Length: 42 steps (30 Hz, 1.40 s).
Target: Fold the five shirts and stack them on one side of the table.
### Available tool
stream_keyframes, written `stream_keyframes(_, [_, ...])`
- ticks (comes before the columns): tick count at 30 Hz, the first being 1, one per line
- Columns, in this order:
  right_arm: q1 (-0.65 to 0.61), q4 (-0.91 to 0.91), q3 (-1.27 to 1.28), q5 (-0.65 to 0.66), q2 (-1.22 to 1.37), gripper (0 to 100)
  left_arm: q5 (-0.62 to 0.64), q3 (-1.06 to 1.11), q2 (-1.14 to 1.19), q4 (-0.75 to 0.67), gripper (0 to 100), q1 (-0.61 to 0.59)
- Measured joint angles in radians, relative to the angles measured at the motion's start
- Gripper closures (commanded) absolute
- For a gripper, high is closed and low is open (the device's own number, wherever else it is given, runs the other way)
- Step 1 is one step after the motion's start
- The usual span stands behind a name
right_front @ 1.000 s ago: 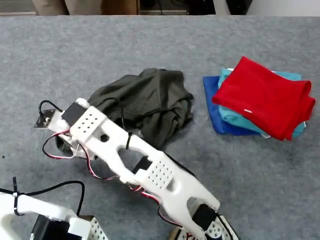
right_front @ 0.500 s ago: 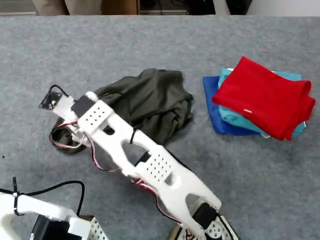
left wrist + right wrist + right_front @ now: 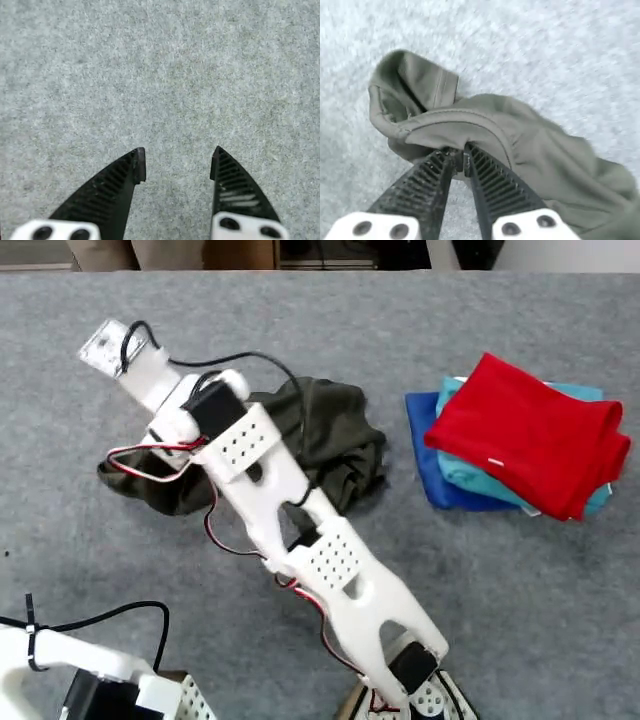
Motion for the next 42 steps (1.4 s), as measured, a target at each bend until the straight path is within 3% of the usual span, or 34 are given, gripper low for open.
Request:
stream_keyframes(11, [-0.032, -0.046, -0.005, -0.038, -0.344, 98.7, 0.0, 0.0, 0.0, 0.0, 78, 0.0])
stream_keyframes(21, [-0.095, -0.025, 0.129, 0.012, -0.124, 63.0, -0.002, 0.0, 0.0, 0.0, 79, 0.0])
stream_keyframes(25, [-0.114, -0.095, 0.167, 0.011, 0.068, 55.8, -0.002, 0.0, 0.0, 0.0, 79, 0.0])
stream_keyframes(30, [-0.138, -0.198, 0.167, 0.011, 0.262, 65.3, 0.0, 0.0, 0.0, 0.0, 79, -0.018])
stream_keyframes(36, [-0.135, -0.236, 0.166, -0.034, 0.341, 99.0, 0.0, 0.0, 0.0, 0.0, 79, -0.018])
stream_keyframes(42, [-0.12, -0.178, 0.078, -0.037, 0.347, 99.4, 0.0, 0.0, 0.0, 0.0, 79, -0.018])
